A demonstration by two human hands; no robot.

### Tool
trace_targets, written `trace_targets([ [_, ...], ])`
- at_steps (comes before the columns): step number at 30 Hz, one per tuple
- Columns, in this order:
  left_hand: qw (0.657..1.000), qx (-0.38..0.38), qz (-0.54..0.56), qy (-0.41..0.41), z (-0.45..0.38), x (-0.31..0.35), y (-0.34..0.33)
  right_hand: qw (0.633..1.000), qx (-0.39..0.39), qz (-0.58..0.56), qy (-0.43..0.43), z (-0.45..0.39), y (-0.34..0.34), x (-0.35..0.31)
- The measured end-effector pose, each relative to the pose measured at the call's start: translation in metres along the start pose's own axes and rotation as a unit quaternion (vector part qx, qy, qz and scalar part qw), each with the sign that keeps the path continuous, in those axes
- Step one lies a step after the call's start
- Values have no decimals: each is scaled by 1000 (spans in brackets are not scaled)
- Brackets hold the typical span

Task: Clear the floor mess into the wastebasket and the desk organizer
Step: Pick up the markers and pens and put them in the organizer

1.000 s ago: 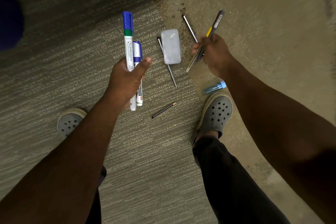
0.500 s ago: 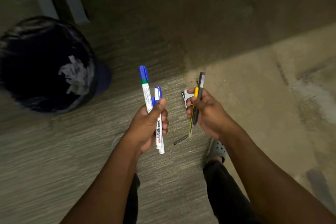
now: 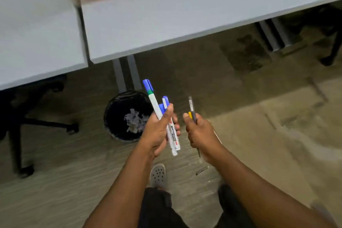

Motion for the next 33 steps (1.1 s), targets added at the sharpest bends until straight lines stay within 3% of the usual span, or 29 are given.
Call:
trace_targets([
  [7, 998, 3, 44, -50, 55, 99, -33, 994, 30, -109, 12, 61, -53, -96],
  [16, 988, 25, -108, -108, 63, 206, -34, 995, 20, -65, 73, 53, -58, -207],
  [21, 989, 61, -66, -118, 33, 250, -34, 993, 5, -58, 102, 8, -57, -261],
  [29, 978, 98, -107, -148, -39, 323, -39, 991, -66, -56, 100, -121, -56, -356],
  [33, 964, 153, -117, -181, -88, 366, -57, 982, -81, 39, 167, -185, -59, -408],
])
Point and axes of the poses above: each hand's wrist, its own z-axis away from the middle knuckle, its own y-axis out of the back of the hand, x = y × z, the point moved 2 cm from there along -z, towards the middle knuckle, and after that the axes turned 13 degrees about z, right-handed, at the moved point
